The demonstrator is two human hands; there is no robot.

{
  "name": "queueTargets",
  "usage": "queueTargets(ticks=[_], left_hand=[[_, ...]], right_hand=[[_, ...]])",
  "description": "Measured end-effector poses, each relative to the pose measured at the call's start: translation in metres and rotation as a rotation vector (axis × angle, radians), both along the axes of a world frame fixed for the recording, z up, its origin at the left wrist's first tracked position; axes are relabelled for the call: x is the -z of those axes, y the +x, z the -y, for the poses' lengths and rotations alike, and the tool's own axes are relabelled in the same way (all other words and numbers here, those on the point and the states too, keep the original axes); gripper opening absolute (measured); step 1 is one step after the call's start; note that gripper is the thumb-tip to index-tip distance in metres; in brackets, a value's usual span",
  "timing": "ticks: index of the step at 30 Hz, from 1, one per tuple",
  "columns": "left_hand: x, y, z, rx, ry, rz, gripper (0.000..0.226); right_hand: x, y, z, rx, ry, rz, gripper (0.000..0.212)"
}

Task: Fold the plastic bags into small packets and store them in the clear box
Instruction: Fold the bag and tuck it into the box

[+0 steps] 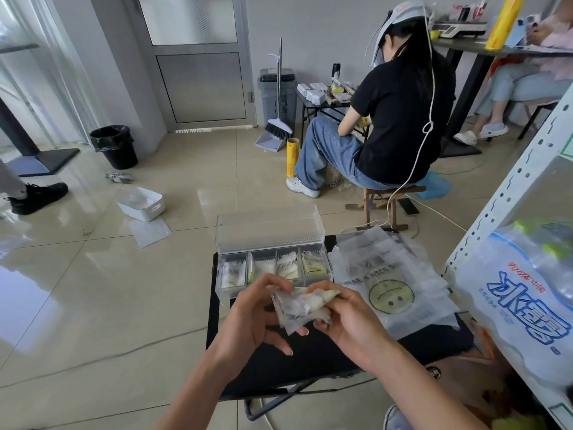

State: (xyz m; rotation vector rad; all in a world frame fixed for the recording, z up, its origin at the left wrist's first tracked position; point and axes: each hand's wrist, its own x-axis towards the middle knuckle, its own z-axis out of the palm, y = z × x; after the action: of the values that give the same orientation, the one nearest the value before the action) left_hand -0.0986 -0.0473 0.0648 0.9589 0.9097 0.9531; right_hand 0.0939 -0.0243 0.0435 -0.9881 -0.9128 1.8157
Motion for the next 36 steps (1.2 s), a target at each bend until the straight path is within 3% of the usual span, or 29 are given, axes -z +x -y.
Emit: queueTargets(ticks=[4, 9, 11, 14, 20, 27, 36], left_hand=[[0.002, 0.005, 0.000, -0.106, -0.053, -0.170, 0.054], [0.016, -0.001, -0.004, -0.134, 0.036, -0.291, 0.057], [0.018, 0.001, -0.004, -0.132, 0.094, -0.300, 0.059], [0.018, 0.003, -0.005, -0.132, 0.140, -0.313, 0.060], [0.022, -0.002, -0.007, -0.103, 0.030, -0.334, 0.040], [0.021, 0.015, -0.004, -0.005, 0.184, -0.360, 0.033], [0.022, 0.016, -0.001, 0.003, 0.222, -0.410, 0.030]], right_hand=[[0.001, 0.000, 0.002, -0.051, 0.199, 0.293, 0.037], [-0.002, 0.009, -0.004, -0.084, 0.025, 0.223, 0.046], [-0.003, 0.010, -0.001, -0.170, -0.011, 0.321, 0.054], [-0.006, 0.008, 0.004, -0.232, 0.091, 0.415, 0.032], [-0.005, 0.009, 0.002, -0.126, 0.274, 0.496, 0.022], [0.003, -0.009, 0.011, -0.029, 0.324, 0.593, 0.039], [0.008, -0.014, 0.010, 0.153, 0.434, 0.603, 0.032]])
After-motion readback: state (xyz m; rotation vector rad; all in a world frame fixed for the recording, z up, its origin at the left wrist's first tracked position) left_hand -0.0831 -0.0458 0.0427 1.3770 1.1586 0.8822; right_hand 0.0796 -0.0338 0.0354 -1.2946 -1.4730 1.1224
